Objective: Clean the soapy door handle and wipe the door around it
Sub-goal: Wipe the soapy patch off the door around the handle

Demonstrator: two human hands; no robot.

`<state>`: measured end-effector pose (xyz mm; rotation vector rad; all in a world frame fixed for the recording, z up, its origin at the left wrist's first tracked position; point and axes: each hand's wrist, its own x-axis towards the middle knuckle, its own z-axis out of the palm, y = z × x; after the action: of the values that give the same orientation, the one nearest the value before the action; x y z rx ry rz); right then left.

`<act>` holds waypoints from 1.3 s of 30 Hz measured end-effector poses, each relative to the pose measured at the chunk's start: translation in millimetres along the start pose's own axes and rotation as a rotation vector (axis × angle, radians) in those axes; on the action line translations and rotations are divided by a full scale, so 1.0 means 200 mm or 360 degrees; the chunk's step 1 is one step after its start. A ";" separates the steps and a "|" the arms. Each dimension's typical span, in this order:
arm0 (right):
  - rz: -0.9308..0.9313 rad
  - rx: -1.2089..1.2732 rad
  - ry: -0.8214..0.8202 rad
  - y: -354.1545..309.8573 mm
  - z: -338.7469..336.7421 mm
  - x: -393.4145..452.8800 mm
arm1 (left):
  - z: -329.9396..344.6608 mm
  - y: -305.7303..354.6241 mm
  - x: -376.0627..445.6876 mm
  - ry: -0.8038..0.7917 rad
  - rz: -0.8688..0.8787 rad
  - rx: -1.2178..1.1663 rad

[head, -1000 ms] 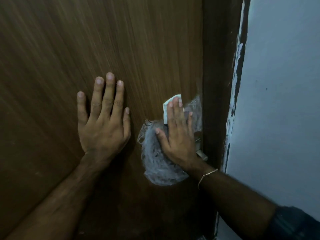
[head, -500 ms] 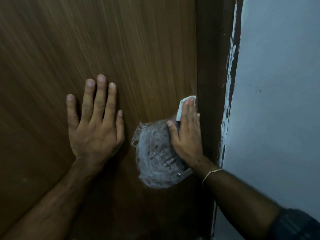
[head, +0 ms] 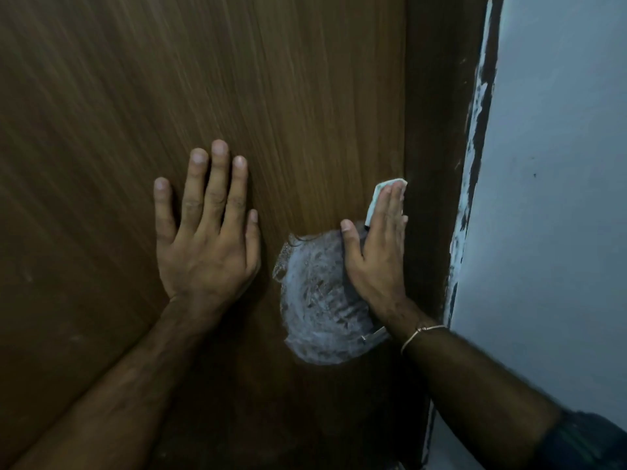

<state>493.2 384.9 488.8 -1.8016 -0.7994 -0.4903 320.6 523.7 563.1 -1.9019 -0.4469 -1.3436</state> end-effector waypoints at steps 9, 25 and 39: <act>-0.0383 -0.0111 -0.0143 -0.18 0.07 -0.16 | 0.01 0.00 -0.01 -0.0021 -0.0010 -0.0009; -0.0699 -0.0433 -0.0161 -0.24 0.17 -0.26 | 0.01 -0.03 -0.09 -0.0032 0.0034 -0.0011; -0.0819 -0.0523 -0.0178 -0.22 0.21 -0.36 | -0.01 -0.06 -0.21 -0.0058 0.0051 0.0026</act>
<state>408.9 412.1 455.0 -1.9271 -1.3340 -0.9018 294.8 535.7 530.8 -1.9146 -0.4424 -1.2829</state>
